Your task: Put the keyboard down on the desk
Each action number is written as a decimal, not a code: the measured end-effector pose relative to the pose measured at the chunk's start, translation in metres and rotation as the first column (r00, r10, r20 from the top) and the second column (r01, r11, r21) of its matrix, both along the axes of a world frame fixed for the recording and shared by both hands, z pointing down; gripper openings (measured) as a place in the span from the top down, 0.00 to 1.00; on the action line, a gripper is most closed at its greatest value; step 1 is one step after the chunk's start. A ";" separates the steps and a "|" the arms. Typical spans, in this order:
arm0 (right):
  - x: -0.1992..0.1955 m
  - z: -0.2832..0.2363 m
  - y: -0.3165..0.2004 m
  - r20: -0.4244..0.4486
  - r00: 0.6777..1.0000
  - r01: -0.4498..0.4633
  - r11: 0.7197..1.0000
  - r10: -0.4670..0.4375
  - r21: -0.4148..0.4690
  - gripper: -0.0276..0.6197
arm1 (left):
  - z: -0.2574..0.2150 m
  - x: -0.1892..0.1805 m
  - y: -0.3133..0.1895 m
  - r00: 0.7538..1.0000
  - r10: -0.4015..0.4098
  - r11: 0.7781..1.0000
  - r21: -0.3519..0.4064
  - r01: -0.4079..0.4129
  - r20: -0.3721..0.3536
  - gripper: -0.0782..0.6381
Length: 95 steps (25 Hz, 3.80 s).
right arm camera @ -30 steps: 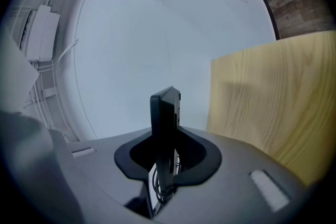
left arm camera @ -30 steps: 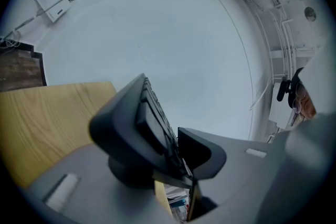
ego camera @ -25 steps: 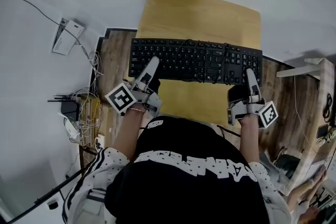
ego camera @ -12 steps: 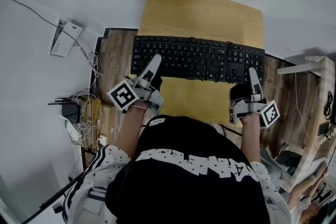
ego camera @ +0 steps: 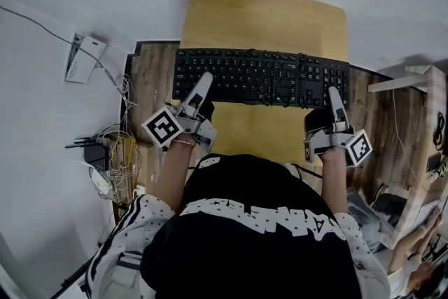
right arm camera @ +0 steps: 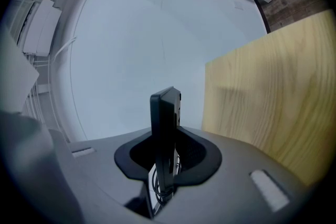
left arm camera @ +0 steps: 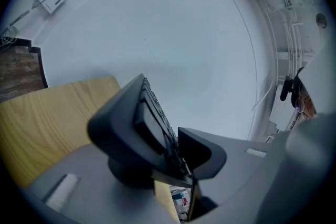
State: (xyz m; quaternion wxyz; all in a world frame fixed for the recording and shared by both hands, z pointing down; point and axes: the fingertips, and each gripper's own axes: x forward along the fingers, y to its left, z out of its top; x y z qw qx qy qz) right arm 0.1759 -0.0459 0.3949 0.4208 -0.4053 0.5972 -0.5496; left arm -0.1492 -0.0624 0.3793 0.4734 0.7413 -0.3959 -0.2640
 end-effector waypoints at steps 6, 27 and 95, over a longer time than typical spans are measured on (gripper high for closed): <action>-0.001 0.013 0.002 -0.011 1.000 -0.011 0.999 0.011 -0.032 0.83 | 0.014 -0.001 -0.003 1.000 0.016 1.000 -0.026 -0.016 0.007 0.73; 0.004 0.045 0.003 -0.039 0.998 -0.049 0.992 0.045 -0.112 0.82 | 0.059 0.003 -0.013 0.992 0.080 0.992 -0.106 -0.070 0.094 0.71; 0.023 0.122 0.002 -0.043 0.998 -0.059 0.941 0.047 -0.334 0.81 | 0.133 0.023 -0.013 0.981 0.132 0.941 -0.328 -0.079 0.141 0.70</action>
